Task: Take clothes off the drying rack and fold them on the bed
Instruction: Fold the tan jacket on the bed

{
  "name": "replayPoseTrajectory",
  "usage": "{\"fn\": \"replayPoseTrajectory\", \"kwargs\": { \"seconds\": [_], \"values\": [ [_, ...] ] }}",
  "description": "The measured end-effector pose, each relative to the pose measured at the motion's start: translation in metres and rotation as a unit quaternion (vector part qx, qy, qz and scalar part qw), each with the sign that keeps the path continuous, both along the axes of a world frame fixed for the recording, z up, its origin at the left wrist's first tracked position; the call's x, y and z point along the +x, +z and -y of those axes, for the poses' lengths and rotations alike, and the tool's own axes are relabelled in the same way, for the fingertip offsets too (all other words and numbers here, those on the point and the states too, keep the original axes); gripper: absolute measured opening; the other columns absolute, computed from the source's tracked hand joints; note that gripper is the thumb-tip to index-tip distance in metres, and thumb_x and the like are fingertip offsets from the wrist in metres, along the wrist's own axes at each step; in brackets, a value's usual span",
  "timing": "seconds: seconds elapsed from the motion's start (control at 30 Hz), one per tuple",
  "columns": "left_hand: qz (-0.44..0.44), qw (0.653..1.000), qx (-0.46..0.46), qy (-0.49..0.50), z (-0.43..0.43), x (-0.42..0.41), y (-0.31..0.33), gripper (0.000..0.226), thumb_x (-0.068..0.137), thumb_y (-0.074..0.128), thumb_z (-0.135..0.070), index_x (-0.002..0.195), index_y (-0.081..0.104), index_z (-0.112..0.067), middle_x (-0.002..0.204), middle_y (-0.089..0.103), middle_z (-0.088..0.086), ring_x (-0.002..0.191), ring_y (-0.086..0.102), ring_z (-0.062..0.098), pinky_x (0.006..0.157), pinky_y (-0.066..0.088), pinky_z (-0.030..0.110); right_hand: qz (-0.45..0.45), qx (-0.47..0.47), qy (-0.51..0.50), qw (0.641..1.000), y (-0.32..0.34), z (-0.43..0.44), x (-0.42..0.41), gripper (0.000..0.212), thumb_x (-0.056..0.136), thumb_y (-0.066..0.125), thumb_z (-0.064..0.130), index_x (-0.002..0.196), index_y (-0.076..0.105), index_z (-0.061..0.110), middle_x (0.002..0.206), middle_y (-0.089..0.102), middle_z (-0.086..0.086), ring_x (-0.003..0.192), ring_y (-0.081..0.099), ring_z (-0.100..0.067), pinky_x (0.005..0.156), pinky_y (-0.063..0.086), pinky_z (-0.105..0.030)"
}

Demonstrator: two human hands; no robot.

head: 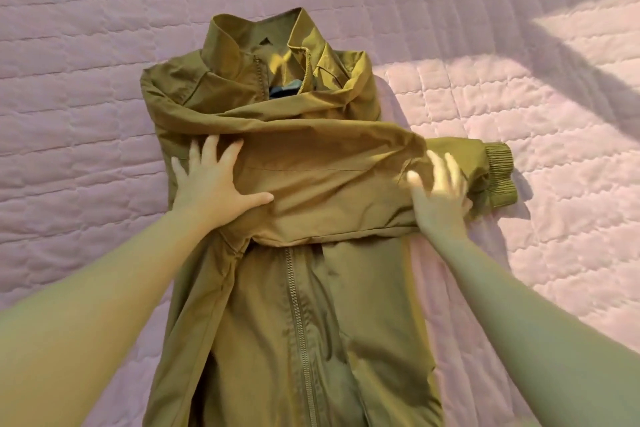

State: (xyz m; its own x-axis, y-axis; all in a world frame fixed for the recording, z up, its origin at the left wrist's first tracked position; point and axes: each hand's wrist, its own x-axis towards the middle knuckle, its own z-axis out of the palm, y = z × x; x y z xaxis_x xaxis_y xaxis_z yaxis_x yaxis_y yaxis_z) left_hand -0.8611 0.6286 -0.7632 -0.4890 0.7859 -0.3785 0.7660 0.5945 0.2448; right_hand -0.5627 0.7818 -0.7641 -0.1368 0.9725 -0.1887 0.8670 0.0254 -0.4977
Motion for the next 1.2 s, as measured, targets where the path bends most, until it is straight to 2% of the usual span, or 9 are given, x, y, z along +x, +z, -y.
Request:
{"fn": "replayPoseTrajectory", "kwargs": {
  "seconds": [0.1,0.17,0.33,0.43,0.57,0.63,0.83,1.03,1.2],
  "values": [
    [-0.011,0.989,0.122,-0.088,-0.007,0.028,0.013,0.086,0.076,0.068,-0.06,0.147,0.034,-0.025,0.156,0.027,0.006,0.146,0.018,0.027,0.119,0.01,0.054,-0.001,0.065,-0.129,0.989,0.01,-0.009,0.037,0.042,0.081,0.063,0.026,0.121,0.055,0.014,0.132,0.046,-0.011,0.125,0.039,-0.031,0.1,0.027,-0.036],
    [0.025,0.984,0.097,-0.149,-0.017,0.057,0.021,0.088,0.078,0.068,-0.057,0.151,0.026,-0.029,0.16,0.018,0.001,0.148,0.01,0.022,0.121,0.006,0.048,-0.014,-0.035,-0.267,0.963,0.013,-0.013,0.058,0.057,0.074,0.073,0.033,0.118,0.051,0.004,0.128,0.049,-0.017,0.123,0.044,-0.034,0.1,0.032,-0.037],
    [-0.042,0.968,0.01,-0.246,-0.05,0.113,0.02,0.095,0.083,0.066,-0.05,0.154,0.006,-0.031,0.163,0.0,-0.002,0.15,-0.001,0.023,0.121,0.005,0.046,-0.412,-0.404,-0.451,0.681,0.026,-0.019,0.053,0.042,0.082,0.072,0.045,0.105,0.061,0.012,0.107,0.067,-0.006,0.095,0.065,-0.022,0.082,0.056,-0.039],
    [-0.034,0.973,-0.019,-0.229,-0.066,0.132,0.019,0.108,0.076,0.068,-0.06,0.153,-0.005,-0.036,0.163,-0.006,-0.004,0.149,-0.005,0.029,0.118,0.006,0.056,-0.445,-0.386,-0.404,0.699,0.021,-0.034,0.054,0.051,0.084,0.061,0.058,0.115,0.066,0.017,0.11,0.072,-0.006,0.103,0.067,-0.026,0.093,0.051,-0.044],
    [-0.007,0.981,-0.115,-0.153,-0.069,0.123,0.006,0.127,0.059,0.064,-0.081,0.144,-0.023,-0.048,0.158,-0.027,-0.009,0.147,-0.012,0.038,0.109,0.008,0.07,-0.412,-0.27,-0.392,0.777,0.016,-0.061,0.085,0.049,0.097,0.043,0.051,0.131,0.051,0.016,0.109,0.063,0.005,0.092,0.064,-0.012,0.061,0.055,-0.022],
    [0.006,0.979,-0.169,-0.115,-0.063,0.108,0.0,0.135,0.05,0.062,-0.088,0.14,-0.031,-0.049,0.154,-0.035,-0.009,0.145,-0.019,0.039,0.108,0.006,0.072,-0.35,-0.233,-0.413,0.808,0.014,-0.059,0.098,0.044,0.099,0.041,0.05,0.126,0.051,0.017,0.101,0.054,0.01,0.086,0.057,-0.008,0.064,0.052,-0.018],
    [0.004,0.983,-0.155,-0.101,-0.047,0.101,-0.009,0.136,0.046,0.048,-0.097,0.142,-0.032,-0.044,0.156,-0.032,-0.004,0.144,-0.023,0.035,0.114,-0.003,0.064,-0.526,-0.274,-0.4,0.699,0.035,-0.06,0.088,0.052,0.097,0.032,0.06,0.107,0.067,0.023,0.095,0.075,0.002,0.083,0.071,-0.017,0.063,0.054,-0.031],
    [-0.01,0.995,-0.076,-0.066,0.01,0.12,-0.013,0.112,0.063,0.02,-0.096,0.147,-0.025,-0.038,0.159,-0.026,0.0,0.147,-0.018,0.029,0.12,-0.005,0.048,-0.535,-0.095,-0.185,0.819,0.092,-0.044,0.018,0.06,0.093,0.047,0.058,0.135,0.054,0.016,0.134,0.059,0.005,0.124,0.054,-0.009,0.108,0.041,-0.038],
    [0.027,0.998,-0.035,-0.045,0.046,0.141,-0.003,0.088,0.079,0.006,-0.083,0.151,-0.015,-0.036,0.16,-0.018,-0.001,0.147,-0.018,0.02,0.121,-0.007,0.041,-0.334,-0.024,0.151,0.93,0.118,0.049,-0.081,0.055,0.097,0.036,0.053,0.146,0.035,0.028,0.147,0.042,-0.001,0.138,0.035,-0.025,0.116,0.024,-0.052]
  ]
}}
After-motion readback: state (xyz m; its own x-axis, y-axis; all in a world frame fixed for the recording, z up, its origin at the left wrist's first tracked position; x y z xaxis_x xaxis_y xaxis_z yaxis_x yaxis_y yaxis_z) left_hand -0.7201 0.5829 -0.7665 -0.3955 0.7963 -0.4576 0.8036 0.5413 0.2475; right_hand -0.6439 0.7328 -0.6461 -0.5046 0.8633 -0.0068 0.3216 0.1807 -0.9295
